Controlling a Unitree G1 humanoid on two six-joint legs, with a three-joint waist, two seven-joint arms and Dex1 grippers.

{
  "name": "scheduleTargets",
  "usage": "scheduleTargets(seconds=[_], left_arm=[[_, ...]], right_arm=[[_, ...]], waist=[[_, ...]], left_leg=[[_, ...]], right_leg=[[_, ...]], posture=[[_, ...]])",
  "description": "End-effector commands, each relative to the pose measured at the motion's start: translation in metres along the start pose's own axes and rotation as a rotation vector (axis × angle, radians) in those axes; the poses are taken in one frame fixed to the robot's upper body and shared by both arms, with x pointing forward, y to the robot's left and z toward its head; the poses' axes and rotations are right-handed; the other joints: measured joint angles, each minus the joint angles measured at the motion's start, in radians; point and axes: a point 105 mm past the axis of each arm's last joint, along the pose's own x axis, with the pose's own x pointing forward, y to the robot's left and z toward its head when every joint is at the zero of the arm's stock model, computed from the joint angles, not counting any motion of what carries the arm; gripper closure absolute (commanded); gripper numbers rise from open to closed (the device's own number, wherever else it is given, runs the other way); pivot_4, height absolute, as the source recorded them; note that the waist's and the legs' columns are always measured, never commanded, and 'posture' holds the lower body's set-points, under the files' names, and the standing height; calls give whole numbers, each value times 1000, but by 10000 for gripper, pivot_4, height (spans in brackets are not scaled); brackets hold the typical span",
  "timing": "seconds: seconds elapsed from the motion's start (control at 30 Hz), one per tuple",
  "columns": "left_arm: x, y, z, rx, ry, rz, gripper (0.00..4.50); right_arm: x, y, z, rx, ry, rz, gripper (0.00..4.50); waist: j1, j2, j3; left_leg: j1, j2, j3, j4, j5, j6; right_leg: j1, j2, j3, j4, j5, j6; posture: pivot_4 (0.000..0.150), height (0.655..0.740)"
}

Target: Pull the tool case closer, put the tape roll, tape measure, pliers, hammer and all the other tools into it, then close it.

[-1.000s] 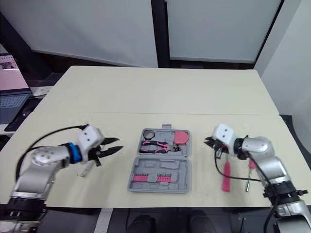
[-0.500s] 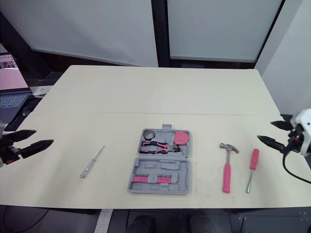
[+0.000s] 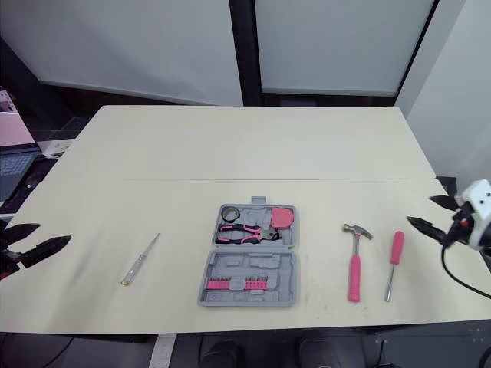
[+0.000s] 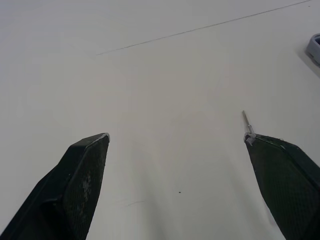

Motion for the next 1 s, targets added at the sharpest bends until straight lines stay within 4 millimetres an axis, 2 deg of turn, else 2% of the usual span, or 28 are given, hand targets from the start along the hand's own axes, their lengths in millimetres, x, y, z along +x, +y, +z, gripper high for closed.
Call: scheduleTargets(seconds=[0.03, 0.17, 0.33, 0.4, 0.47, 0.57, 0.87, 1.0], left_arm=[[-16, -15, 8, -5, -51, 18, 0], [-33, -38, -14, -50, -5, 28, 0], [-53, -55, -40, -79, 72, 46, 0], [-60, -62, -46, -87, 87, 54, 0], [-62, -64, -47, -93, 84, 64, 0], [-57, -66, -45, -92, 77, 63, 0], [25, -73, -36, -57, 44, -7, 0], [56, -80, -50, -50, 86, 10, 0]], right_arm=[[37, 36, 46, -78, -122, 169, 268], [69, 95, 91, -104, -236, 452, 268], [82, 153, 138, -141, -360, 714, 268], [85, 170, 155, -158, -406, 773, 268], [87, 177, 163, -155, -422, 794, 268], [89, 177, 161, -149, -413, 794, 268], [94, 173, 143, -145, -363, 708, 268], [92, 168, 139, -138, -350, 665, 268]], waist=[[-5, 0, 0], [3, 1, 1], [23, 0, 0], [28, -2, -1], [33, -2, -1], [43, -5, -3], [34, -5, -3], [26, -5, -3]], left_leg=[[0, 0, 0, 0, 0, 0], [-1, -1, -3, 0, 0, 0], [-1, -3, -5, 0, 0, 0], [-2, -4, -5, 0, 0, 0], [-2, -4, -5, 0, 0, 0], [-2, -4, -8, 0, 0, 0], [-2, -5, -8, 0, 0, 0], [-2, -4, -5, 0, 0, 0]], right_leg=[[0, 0, 0, 0, 0, 0], [0, -3, 0, -1, 0, 0], [1, -6, -2, -2, 0, 0], [1, -7, -3, -3, 0, 0], [0, -8, -3, -3, 0, 0], [1, -8, -6, -3, 0, 0], [2, -7, -5, -2, 0, 0], [0, -7, -5, -2, 0, 0]], posture=[[1500, 7400], [1500, 7400], [1500, 7400], [1500, 7400], [1500, 7400], [1500, 7400], [1500, 7400], [1500, 7400]])
